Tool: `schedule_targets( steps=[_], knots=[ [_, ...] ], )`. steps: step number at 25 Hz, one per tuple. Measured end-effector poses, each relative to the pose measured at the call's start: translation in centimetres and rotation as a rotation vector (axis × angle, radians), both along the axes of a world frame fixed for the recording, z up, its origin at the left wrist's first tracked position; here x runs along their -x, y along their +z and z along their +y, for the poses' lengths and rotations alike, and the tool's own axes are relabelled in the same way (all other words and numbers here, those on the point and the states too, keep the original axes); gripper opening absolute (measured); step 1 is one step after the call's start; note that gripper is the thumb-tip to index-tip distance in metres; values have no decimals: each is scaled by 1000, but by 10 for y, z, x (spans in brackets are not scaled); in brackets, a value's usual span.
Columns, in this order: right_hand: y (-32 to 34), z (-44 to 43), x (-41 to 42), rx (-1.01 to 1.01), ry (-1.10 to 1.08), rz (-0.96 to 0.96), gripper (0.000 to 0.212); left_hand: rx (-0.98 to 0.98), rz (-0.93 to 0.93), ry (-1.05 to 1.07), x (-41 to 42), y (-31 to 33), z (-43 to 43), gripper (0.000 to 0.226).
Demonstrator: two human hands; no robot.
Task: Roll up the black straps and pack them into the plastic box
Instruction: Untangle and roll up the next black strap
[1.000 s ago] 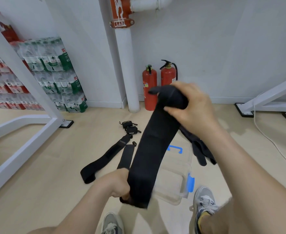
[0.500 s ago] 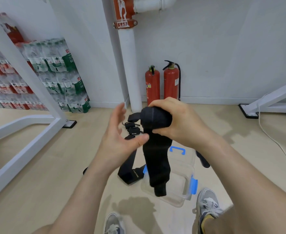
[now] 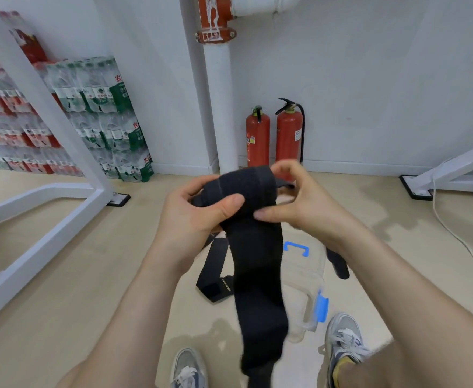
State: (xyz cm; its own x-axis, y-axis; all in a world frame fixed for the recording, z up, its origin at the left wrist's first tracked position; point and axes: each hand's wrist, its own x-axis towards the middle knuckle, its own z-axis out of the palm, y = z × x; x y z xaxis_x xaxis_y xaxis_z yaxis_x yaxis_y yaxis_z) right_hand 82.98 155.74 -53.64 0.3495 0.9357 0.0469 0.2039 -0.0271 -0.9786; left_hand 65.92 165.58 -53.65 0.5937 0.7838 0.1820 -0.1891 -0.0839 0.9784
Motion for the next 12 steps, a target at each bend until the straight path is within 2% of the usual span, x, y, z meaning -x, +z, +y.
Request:
schedule_targets(
  steps=[2, 4, 7, 12],
  knots=[
    [-9, 4, -2, 125, 108, 324, 38, 46, -53, 33, 0, 0, -2, 42],
    [-14, 6, 0, 207, 142, 379, 13, -3, -10, 68, 0, -3, -5, 37],
    [-14, 7, 1, 256, 130, 360, 15, -101, 34, 109, -1, -9, -6, 38],
    [-11, 2, 5, 198, 185, 409, 16, -312, 33, 136, -6, -15, -8, 50]
  ],
)
